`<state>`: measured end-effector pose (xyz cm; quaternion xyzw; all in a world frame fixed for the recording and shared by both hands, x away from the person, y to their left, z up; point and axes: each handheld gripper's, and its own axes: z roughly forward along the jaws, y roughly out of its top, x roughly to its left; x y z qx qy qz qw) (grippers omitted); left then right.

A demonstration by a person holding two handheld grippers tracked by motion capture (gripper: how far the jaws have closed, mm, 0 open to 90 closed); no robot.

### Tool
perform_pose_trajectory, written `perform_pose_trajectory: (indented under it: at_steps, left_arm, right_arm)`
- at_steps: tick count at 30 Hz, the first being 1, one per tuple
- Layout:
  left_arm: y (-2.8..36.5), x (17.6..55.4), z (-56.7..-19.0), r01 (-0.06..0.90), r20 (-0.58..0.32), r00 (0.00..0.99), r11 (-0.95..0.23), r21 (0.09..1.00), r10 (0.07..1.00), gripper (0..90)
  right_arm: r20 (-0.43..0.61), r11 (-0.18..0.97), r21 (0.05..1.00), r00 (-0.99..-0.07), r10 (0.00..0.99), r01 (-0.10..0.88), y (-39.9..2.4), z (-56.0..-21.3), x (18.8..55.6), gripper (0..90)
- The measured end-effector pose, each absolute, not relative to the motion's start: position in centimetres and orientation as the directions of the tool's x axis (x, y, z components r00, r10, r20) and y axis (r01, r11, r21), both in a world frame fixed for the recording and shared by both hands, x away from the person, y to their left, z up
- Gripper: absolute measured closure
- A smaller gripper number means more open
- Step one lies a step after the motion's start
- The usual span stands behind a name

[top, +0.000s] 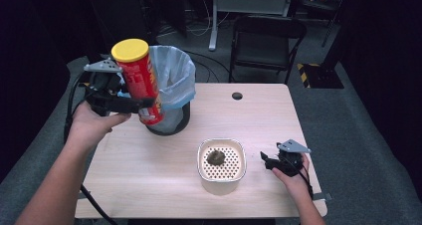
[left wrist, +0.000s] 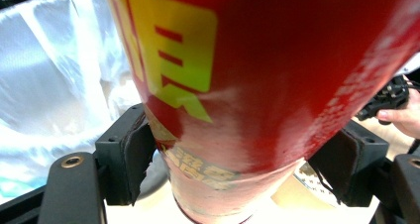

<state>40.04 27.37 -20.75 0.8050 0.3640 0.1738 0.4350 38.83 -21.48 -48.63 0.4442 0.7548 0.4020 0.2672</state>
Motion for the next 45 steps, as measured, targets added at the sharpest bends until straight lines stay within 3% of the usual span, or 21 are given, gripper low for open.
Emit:
perform_pose_trajectory:
  at_steps: [15, 39, 45]
  left_arm:
    - [26.7, 43.2, -17.3, 0.461, -0.068, 0.65, -0.322, 0.827, 0.757, 23.4]
    - [24.8, 49.7, -18.7, 0.506, -0.081, 0.522, -0.232, 0.831, 0.849, 23.4]
    - [25.0, 51.1, -19.4, 0.501, -0.043, 0.486, -0.238, 0.832, 0.873, 23.4]
  right_arm:
    - [-0.045, 0.282, 0.841, -0.46, 0.887, 0.461, -21.3, -48.7, 38.7, 25.2]
    - [-0.063, 0.308, 0.839, -0.481, 0.874, 0.449, -21.1, -48.7, 38.7, 25.8]
    - [-0.057, 0.3, 0.84, -0.476, 0.877, 0.451, -21.2, -48.7, 38.7, 25.8]
